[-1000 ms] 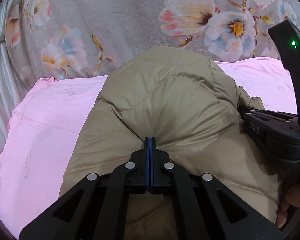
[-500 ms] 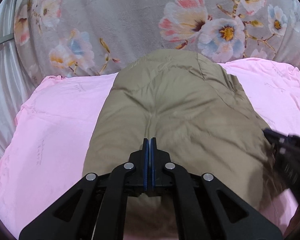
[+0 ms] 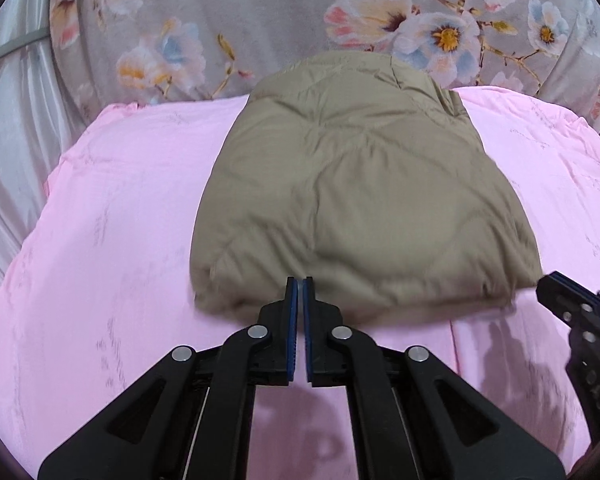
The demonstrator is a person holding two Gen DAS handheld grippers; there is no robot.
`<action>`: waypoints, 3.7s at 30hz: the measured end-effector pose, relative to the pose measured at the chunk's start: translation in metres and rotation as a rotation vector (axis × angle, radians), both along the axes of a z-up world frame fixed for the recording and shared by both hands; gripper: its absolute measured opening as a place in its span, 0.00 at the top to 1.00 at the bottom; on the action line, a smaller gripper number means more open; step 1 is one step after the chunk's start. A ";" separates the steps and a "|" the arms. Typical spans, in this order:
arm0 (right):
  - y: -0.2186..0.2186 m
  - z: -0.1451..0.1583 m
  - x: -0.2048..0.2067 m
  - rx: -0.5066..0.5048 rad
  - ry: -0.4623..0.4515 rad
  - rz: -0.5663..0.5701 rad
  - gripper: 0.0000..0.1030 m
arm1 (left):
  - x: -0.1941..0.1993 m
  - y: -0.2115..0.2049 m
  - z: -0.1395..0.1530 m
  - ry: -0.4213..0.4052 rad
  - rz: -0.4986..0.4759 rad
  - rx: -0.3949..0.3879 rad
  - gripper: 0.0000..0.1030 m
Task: Fold large clothes
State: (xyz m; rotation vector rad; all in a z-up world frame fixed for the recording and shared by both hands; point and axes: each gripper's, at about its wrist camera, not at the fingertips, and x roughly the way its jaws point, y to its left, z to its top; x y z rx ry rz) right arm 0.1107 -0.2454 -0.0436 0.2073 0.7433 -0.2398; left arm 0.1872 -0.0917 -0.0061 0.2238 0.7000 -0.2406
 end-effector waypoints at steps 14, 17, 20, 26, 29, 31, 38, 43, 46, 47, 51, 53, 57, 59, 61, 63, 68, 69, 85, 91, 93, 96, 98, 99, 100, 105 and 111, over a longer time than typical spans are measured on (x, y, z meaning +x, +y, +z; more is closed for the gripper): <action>0.041 -0.040 -0.090 -0.037 0.046 -0.005 0.61 | -0.080 0.034 -0.036 0.077 -0.006 0.023 0.96; 0.046 -0.042 -0.098 -0.057 0.061 0.002 0.52 | -0.092 0.041 -0.035 0.057 0.002 0.013 0.85; 0.051 -0.041 -0.103 -0.082 0.058 0.004 0.40 | -0.102 0.048 -0.029 0.008 0.018 -0.009 0.44; 0.058 -0.036 -0.109 -0.141 0.024 -0.008 0.27 | -0.116 0.047 -0.021 -0.078 0.017 0.000 0.19; 0.055 -0.034 -0.112 -0.124 0.006 -0.015 0.27 | -0.116 0.045 -0.021 -0.088 0.022 0.012 0.13; 0.052 -0.034 -0.112 -0.112 0.005 -0.027 0.25 | -0.115 0.046 -0.020 -0.089 0.028 0.014 0.11; 0.055 -0.030 -0.116 -0.146 -0.019 -0.061 0.18 | -0.116 0.050 -0.022 -0.078 0.061 0.013 0.08; 0.068 -0.028 -0.115 -0.211 -0.022 -0.033 0.16 | -0.118 0.054 -0.022 -0.066 0.071 -0.004 0.07; 0.071 -0.029 -0.113 -0.234 -0.012 -0.038 0.16 | -0.122 0.053 -0.022 -0.076 0.076 0.010 0.07; 0.068 -0.029 -0.113 -0.224 -0.011 -0.043 0.16 | -0.123 0.054 -0.022 -0.076 0.083 0.009 0.06; 0.056 -0.030 -0.116 -0.160 -0.017 -0.075 0.16 | -0.121 0.068 -0.022 -0.059 0.127 -0.038 0.06; 0.056 -0.030 -0.116 -0.151 -0.023 -0.075 0.16 | -0.119 0.073 -0.022 -0.045 0.143 -0.054 0.06; 0.060 -0.029 -0.116 -0.160 -0.030 -0.060 0.16 | -0.120 0.070 -0.024 -0.042 0.136 -0.035 0.06; 0.060 -0.029 -0.116 -0.156 -0.030 -0.061 0.16 | -0.123 0.068 -0.024 -0.048 0.125 -0.018 0.06; 0.059 -0.029 -0.117 -0.145 -0.031 -0.061 0.16 | -0.125 0.066 -0.024 -0.053 0.117 -0.007 0.06; 0.059 -0.029 -0.117 -0.139 -0.034 -0.060 0.16 | -0.125 0.064 -0.024 -0.054 0.109 0.004 0.06; 0.058 -0.029 -0.117 -0.139 -0.037 -0.057 0.16 | -0.124 0.062 -0.025 -0.051 0.099 0.012 0.06; 0.058 -0.028 -0.118 -0.139 -0.038 -0.057 0.16 | -0.124 0.061 -0.025 -0.050 0.098 0.010 0.06; 0.058 -0.027 -0.118 -0.137 -0.043 -0.061 0.16 | -0.125 0.061 -0.024 -0.053 0.098 0.011 0.06; 0.057 -0.027 -0.118 -0.137 -0.044 -0.061 0.16 | -0.125 0.061 -0.024 -0.054 0.097 0.011 0.06; 0.057 -0.027 -0.118 -0.137 -0.045 -0.062 0.16 | -0.124 0.062 -0.024 -0.053 0.097 0.011 0.06; 0.057 -0.027 -0.118 -0.137 -0.045 -0.062 0.16 | -0.125 0.061 -0.025 -0.054 0.097 0.012 0.06; 0.057 -0.027 -0.118 -0.137 -0.045 -0.062 0.16 | -0.125 0.061 -0.025 -0.054 0.097 0.011 0.06; 0.057 -0.027 -0.118 -0.137 -0.045 -0.062 0.16 | -0.125 0.061 -0.025 -0.054 0.097 0.011 0.06; 0.057 -0.027 -0.118 -0.137 -0.045 -0.062 0.16 | -0.125 0.061 -0.025 -0.054 0.097 0.011 0.06; 0.057 -0.027 -0.118 -0.137 -0.044 -0.062 0.16 | -0.125 0.061 -0.024 -0.054 0.097 0.012 0.06; 0.058 -0.027 -0.118 -0.136 -0.045 -0.063 0.16 | -0.124 0.062 -0.024 -0.056 0.096 0.013 0.06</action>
